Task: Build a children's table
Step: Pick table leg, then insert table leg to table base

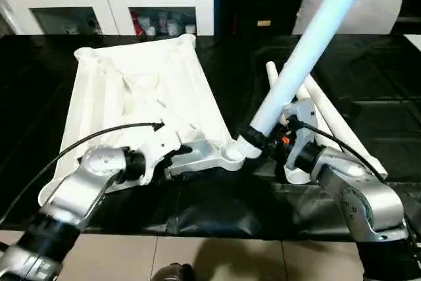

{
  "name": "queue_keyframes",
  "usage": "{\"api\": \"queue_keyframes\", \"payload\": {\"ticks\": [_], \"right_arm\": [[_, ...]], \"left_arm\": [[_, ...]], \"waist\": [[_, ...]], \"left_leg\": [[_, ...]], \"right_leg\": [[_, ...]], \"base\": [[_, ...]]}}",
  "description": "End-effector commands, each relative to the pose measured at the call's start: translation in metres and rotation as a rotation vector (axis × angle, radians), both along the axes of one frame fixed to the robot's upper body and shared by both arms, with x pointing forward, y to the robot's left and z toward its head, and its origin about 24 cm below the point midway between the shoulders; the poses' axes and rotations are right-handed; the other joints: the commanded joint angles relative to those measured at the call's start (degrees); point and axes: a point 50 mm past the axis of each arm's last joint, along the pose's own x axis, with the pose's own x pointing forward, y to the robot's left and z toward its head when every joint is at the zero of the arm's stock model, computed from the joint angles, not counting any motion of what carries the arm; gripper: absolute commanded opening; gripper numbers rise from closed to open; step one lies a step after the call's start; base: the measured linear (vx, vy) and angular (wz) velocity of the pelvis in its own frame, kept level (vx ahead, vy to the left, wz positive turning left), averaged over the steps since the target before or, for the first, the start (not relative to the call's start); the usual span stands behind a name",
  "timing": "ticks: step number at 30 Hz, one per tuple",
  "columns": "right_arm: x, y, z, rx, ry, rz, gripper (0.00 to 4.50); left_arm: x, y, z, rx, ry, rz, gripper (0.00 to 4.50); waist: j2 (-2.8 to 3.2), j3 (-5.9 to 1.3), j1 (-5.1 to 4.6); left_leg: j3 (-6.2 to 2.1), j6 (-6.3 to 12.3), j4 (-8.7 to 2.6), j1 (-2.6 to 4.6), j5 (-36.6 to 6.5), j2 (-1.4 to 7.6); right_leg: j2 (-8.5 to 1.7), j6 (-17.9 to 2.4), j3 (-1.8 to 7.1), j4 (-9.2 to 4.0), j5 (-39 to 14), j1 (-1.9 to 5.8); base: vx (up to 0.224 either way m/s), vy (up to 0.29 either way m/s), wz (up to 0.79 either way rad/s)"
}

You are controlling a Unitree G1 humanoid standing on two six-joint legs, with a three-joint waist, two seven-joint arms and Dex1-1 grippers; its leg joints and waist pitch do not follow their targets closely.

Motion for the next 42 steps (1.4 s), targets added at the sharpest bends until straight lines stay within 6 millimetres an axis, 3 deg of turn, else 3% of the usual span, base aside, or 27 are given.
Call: {"api": "queue_keyframes", "payload": {"ticks": [1,10,16,17,25,37,42], "right_arm": [[-0.003,-0.001,0.003,0.018,0.005,0.008,1.95],[-0.007,0.003,0.005,0.004,0.017,0.07,1.95],[-0.006,0.004,0.004,-0.003,0.025,0.085,1.95],[-0.006,0.005,0.004,-0.003,0.026,0.088,1.95],[-0.007,0.005,0.005,-0.012,0.029,0.107,1.95],[-0.001,0.009,0.007,-0.074,0.044,0.152,1.95],[0.002,0.013,0.006,-0.123,0.06,0.21,1.95]], "left_arm": [[0.003,0.001,0.002,-0.018,-0.008,0.0,2.97],[0.01,0.007,-0.001,0.007,-0.005,-0.015,2.18],[0.012,0.001,-0.004,-0.002,0.011,-0.028,1.72],[0.013,0.002,-0.006,0.008,0.011,-0.028,1.69],[0.019,0.002,-0.008,0.017,0.02,-0.029,0.93],[0.015,-0.005,-0.004,-0.03,0.014,-0.127,0.09],[0.007,-0.007,-0.004,-0.031,0.026,-0.214,0.01]], "waist": [[0.08,-2.99,-0.22],[-0.21,-2.49,-0.11],[-0.24,-2.53,-0.16],[-0.02,-2.57,-0.07],[-0.36,-2.56,-0.05],[-0.36,-2.35,-0.07],[-0.43,-2.85,-0.11]], "left_leg": [[-2.34,-5.91,-5.34,3.77,-25.38,4.31],[-2.39,-6.18,-5.57,3.8,-26.84,4.42],[-2.33,-6.2,-5.64,3.72,-26.38,4.51],[-2.3,-6.25,-5.58,3.88,-26.66,4.5],[-2.19,-6.07,-5.75,3.8,-26.03,4.59],[-2.31,-6.43,-5.95,3.88,-26.79,4.76],[-1.89,-5.23,-5.85,3.58,-21.84,4.68]], "right_leg": [[-3.45,-10.08,1.57,-4.72,-10.13,-0.29],[-3.69,-9.5,1.82,-5.08,-13.52,-0.57],[-3.78,-9.95,1.87,-5.06,-12.47,-0.56],[-3.81,-9.95,1.91,-5.13,-12.79,-0.65],[-3.84,-10.15,1.97,-5.26,-11.88,-0.56],[-3.96,-9.79,2.07,-5.48,-14.3,-0.77],[-3.73,-11.03,1.94,-4.81,-6.49,-0.15]], "base": [[0.0,0.0,0.0],[0.0,0.0,0.0],[0.0,0.0,0.0],[0.0,0.0,0.0],[0.0,0.0,0.0],[0.0,0.0,0.0],[0.0,0.0,0.0]]}}
